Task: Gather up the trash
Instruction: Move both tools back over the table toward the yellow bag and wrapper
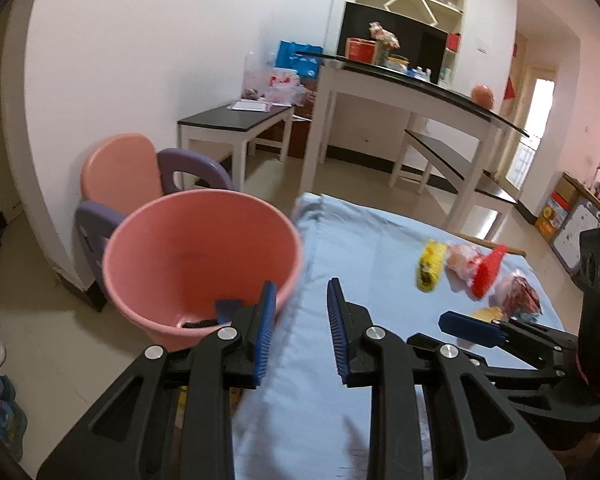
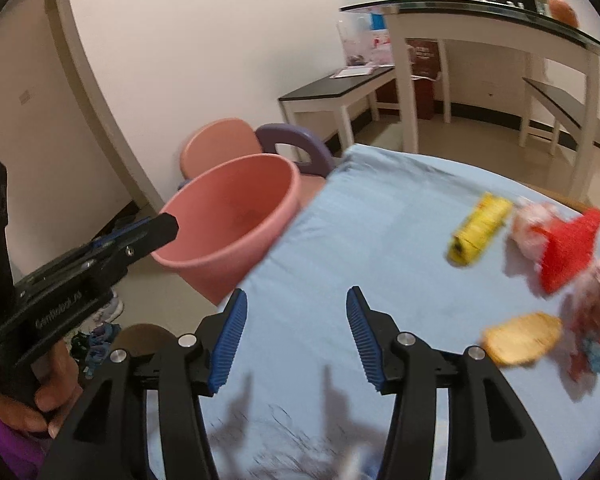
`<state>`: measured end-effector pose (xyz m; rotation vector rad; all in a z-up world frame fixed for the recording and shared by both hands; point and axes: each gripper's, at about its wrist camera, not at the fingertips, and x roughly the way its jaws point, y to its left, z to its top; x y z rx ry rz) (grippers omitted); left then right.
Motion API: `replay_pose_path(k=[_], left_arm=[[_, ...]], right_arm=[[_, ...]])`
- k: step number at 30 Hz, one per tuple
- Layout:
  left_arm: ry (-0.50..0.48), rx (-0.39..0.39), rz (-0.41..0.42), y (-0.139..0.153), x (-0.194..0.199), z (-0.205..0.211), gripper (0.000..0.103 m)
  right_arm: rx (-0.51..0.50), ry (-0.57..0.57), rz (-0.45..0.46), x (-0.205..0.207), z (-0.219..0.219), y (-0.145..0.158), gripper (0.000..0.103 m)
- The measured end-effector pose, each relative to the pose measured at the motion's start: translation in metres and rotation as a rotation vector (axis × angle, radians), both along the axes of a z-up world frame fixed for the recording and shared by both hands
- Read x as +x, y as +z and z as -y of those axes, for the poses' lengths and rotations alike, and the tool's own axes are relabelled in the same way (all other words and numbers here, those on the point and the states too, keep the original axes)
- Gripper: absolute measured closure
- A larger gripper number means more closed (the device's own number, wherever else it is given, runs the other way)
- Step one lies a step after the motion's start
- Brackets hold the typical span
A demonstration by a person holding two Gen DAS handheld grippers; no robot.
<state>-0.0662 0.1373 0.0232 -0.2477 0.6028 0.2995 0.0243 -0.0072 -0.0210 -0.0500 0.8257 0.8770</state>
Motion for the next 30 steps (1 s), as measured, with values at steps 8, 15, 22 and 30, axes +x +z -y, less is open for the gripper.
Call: replay_pose_path(k=[8, 15, 22, 30], left_arm=[[-0.076, 0.004, -0.024, -0.002, 0.020, 0.032, 0.077], [-0.141, -0.003, -0.057, -0.011, 0.044, 0.056, 0.077], [-0.219, -0.013, -0.096, -0.020, 0.074, 0.075, 0.077], [-0.321, -0.055, -0.130, -0.035, 0.122, 0.092, 0.076]], right_arm=[[0.001, -0.137, 0.011, 0.005, 0.073, -0.004, 0.047], [-0.003, -0.283, 0.040, 0.015, 0.131, -0.003, 0.047], [-0.023, -0.428, 0.071, 0.030, 0.174, -0.007, 0.044], [-0.029, -0.472, 0.023, 0.049, 0.189, -0.024, 0.044]])
